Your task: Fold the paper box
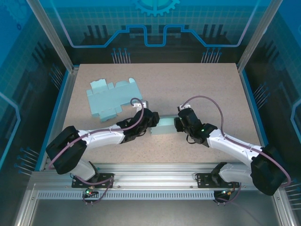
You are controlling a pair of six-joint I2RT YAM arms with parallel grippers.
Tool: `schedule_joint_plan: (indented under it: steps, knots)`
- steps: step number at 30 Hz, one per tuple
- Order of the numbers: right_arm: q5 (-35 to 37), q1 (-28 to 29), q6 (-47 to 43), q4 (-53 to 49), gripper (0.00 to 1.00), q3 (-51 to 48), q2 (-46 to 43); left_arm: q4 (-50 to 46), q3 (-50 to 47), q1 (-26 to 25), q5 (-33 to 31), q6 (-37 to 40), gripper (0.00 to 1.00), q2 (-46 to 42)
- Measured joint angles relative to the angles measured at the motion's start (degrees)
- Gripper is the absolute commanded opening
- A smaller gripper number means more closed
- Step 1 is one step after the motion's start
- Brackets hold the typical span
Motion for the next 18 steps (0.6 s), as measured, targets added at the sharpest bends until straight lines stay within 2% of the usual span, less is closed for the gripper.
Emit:
schedule_joint_plan:
  steps: [5, 10, 14, 18]
  knots:
    - [-1.7, 1.4, 0.7, -3.5, 0.44, -1.0, -4.0, 2.5, -0.1, 0.0, -1.2, -0.6, 0.44, 1.5]
    - [-3.2, 1.5, 2.0, -6.0, 0.6, -1.2, -10.1, 3.9, -0.1, 0.0, -2.4, -1.4, 0.42, 2.4]
    - [-3.4, 1.4, 3.8, -7.4, 0.66, -0.5, -12.4, 4.3, -0.1, -0.1, -3.1, -1.5, 0.42, 2.7]
    - [-3.3, 0.3, 6.2, -8.5, 0.68, 2.5, -9.4, 4.5, -0.2, -0.4, -3.8, -1.5, 0.42, 2.7]
